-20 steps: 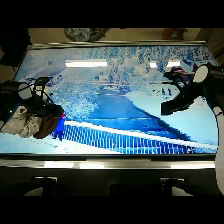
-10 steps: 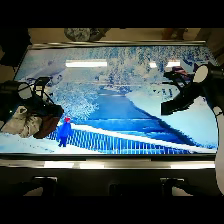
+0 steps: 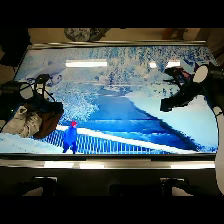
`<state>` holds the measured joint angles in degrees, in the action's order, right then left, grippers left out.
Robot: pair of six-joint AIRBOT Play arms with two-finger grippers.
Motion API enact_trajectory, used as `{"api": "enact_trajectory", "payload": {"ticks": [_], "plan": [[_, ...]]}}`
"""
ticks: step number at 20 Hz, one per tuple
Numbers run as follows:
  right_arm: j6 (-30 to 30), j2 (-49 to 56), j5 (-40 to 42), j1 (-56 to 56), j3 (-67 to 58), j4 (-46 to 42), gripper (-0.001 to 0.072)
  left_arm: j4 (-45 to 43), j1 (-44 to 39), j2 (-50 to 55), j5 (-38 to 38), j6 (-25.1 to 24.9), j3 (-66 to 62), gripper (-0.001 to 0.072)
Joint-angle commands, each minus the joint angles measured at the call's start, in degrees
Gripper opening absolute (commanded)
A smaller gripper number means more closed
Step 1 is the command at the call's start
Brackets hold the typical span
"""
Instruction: Fold the shirts.
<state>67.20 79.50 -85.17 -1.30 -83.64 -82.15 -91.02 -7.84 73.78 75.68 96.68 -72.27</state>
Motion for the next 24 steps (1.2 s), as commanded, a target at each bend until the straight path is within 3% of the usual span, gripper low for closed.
{"api": "enact_trajectory", "payload": {"ticks": [1,2,4,6,7,10,13,16,20,24], "plan": [[-0.1,0.0,6.9,0.1,0.0,-0.3,0.062,-0.1,0.0,0.3,-7.0,-0.2,-0.1,0.0656],[-0.1,0.0,9.2,0.1,0.0,-1.0,0.0621,-0.3,0.0,0.3,-9.1,-0.2,-1.0,0.072],[-0.6,0.0,12.0,0.1,0.0,-1.9,0.0623,-5.4,1.2,0.3,-8.9,-0.1,-5.6,0.072],[-2.1,0.0,11.2,0.1,0.0,-2.1,0.0649,-6.7,7.8,0.3,-4.5,2.4,-11.0,0.072],[-2.5,0.2,9.7,0.1,0.0,-1.8,0.0693,-5.0,13.0,0.2,-3.0,4.7,-12.2,0.072],[-6.6,0.4,4.4,0.1,0.9,1.2,0.0695,10.3,32.5,0.2,-0.2,4.7,-9.6,0.072],[-8.6,0.4,2.8,0.1,2.6,3.9,0.0695,21.7,48.1,0.2,-0.1,1.1,-3.0,0.072],[-10.5,0.5,2.8,0.1,4.3,5.8,0.0696,22.7,56.0,0.2,-3.1,-4.5,3.9,0.072],[-11.2,0.5,2.7,0.1,4.6,8.7,0.0695,23.3,57.6,1.7,-14.7,-9.3,12.9,0.072],[-11.5,0.5,1.3,0.1,4.6,11.3,0.0695,30.8,57.2,7.6,-21.2,-17.9,15.3,0.072]]}}
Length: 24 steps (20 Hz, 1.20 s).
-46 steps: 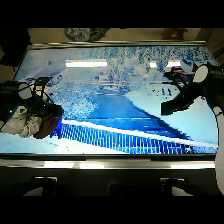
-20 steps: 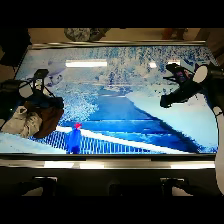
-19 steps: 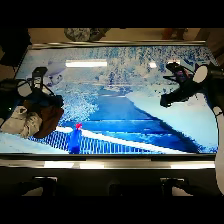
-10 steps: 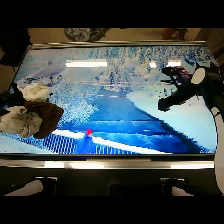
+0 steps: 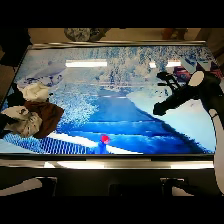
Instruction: Fold the shirts.
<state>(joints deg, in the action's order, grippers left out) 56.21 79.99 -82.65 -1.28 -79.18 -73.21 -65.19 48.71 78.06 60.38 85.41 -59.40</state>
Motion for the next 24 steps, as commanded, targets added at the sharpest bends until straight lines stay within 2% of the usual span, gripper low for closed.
{"api": "enact_trajectory", "payload": {"ticks": [1,4,5,7,8,12,14,18,21,24], "plan": [[-0.5,0.0,-1.9,0.0,0.1,2.8,0.0695,6.8,0.5,4.9,-6.7,-9.3,2.4,0.072],[0.7,0.0,-4.2,0.0,0.1,3.8,0.0694,8.2,0.5,7.5,-9.6,-12.0,2.4,0.072],[1.2,0.0,-4.5,0.0,0.1,3.8,0.0694,8.2,0.5,8.0,-10.4,-11.9,2.4,0.0595],[2.1,0.0,-4.7,0.0,0.1,3.8,0.0693,8.3,0.5,8.4,-10.4,-11.9,2.4,0.0124],[2.1,0.0,-4.4,0.0,0.1,3.8,0.0693,8.6,0.5,8.0,-9.7,-11.9,2.4,0.0042],[2.1,0.0,-4.1,0.0,0.1,3.5,0.0693,12.3,0.5,0.1,-9.2,-10.3,2.4,0.0038],[2.1,0.0,-4.1,0.0,0.1,3.5,0.0692,14.7,0.4,-7.9,-10.4,-7.5,2.4,0.0038],[2.1,0.0,-3.8,0.0,0.1,3.5,0.0685,15.8,-2.4,-28.0,-12.0,-5.0,2.4,0.0036],[2.0,0.0,-4.0,0.0,0.1,3.5,0.0685,17.7,-8.8,-40.7,-12.2,-0.7,2.4,0.0036],[2.0,-0.2,-4.0,0.0,0.1,3.0,0.0685,25.8,-21.5,-47.7,-15.8,0.2,2.4,0.0035]]}}
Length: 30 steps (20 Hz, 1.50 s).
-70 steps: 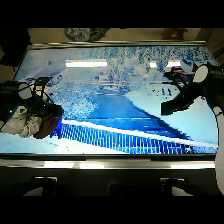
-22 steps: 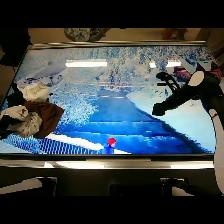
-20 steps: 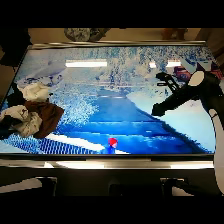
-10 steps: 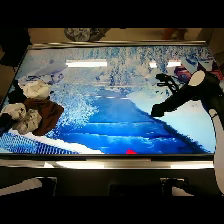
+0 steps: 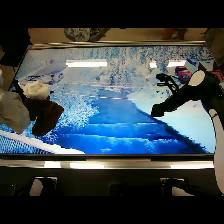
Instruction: Fold the shirts.
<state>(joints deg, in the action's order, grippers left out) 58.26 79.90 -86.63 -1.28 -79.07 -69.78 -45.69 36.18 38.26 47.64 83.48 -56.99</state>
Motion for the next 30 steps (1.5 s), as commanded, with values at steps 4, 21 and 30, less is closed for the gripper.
{"api": "enact_trajectory", "payload": {"ticks": [4,21,30], "plan": [[0.0,-2.5,-0.1,0.0,-0.1,-5.5,0.0685,7.3,-33.5,-4.4,-7.3,2.0,0.0,0.0035],[1.1,-12.8,-0.7,0.0,-0.2,-15.6,0.0688,-9.6,-71.2,41.0,11.6,2.1,-14.1,0.0706],[-3.5,-1.6,1.3,2.8,-0.1,8.4,0.0698,-22.8,-35.8,39.2,21.5,6.9,-7.7,0.0705]]}}
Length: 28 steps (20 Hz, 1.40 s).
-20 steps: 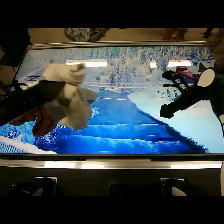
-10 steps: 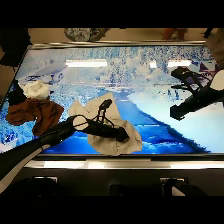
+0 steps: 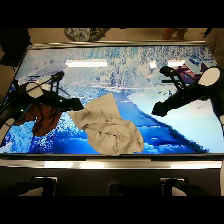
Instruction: Fold the shirts.
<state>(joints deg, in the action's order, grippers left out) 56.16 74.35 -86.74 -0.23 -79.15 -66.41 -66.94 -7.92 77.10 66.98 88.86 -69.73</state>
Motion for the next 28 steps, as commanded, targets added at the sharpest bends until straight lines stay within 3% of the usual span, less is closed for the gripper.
{"api": "enact_trajectory", "payload": {"ticks": [1,6,7,11,12,13,15,19,22,26,27,28], "plan": [[-1.9,5.8,2.1,3.4,0.0,5.0,0.07,0.2,9.0,1.2,1.3,0.5,8.0,0.0705],[-3.9,13.8,4.2,7.8,0.0,4.3,0.07,8.6,7.7,5.0,-6.5,-2.8,13.8,0.0701],[-3.9,14.6,4.0,7.8,0.0,4.4,0.0699,10.1,7.4,5.8,-7.5,-3.6,13.8,0.0644],[-7.5,14.8,0.1,7.8,0.0,5.9,0.0697,12.2,5.5,9.8,-11.4,-3.6,13.7,0.0591],[-8.3,14.8,-1.0,7.8,0.1,6.5,0.0697,12.2,4.9,10.5,-12.4,-3.6,13.7,0.054],[-9.1,14.8,-1.4,7.8,0.5,7.0,0.0697,12.2,4.5,10.9,-13.1,-3.6,13.7,0.0336],[-10.1,14.8,-1.2,7.8,2.5,8.5,0.0697,12.2,3.9,10.9,-14.1,-3.6,13.7,0.0038],[-12.9,14.8,4.2,7.8,7.9,10.5,0.0699,12.1,3.9,9.6,-12.8,-5.9,13.6,0.004],[-9.5,14.9,13.4,7.8,8.8,7.4,0.0699,12.1,3.9,8.0,-11.5,-6.6,13.6,0.004],[-8.3,18.4,12.8,9.4,8.8,9.5,0.0686,12.1,3.9,7.6,-11.5,-6.6,13.6,0.004],[-8.4,19.5,12.1,10.2,8.8,9.9,0.064,12.1,3.9,7.6,-11.5,-6.6,13.6,0.004],[-8.5,20.2,11.6,10.6,8.8,10.1,0.0476,12.1,3.9,7.6,-11.5,-6.6,13.6,0.004]]}}
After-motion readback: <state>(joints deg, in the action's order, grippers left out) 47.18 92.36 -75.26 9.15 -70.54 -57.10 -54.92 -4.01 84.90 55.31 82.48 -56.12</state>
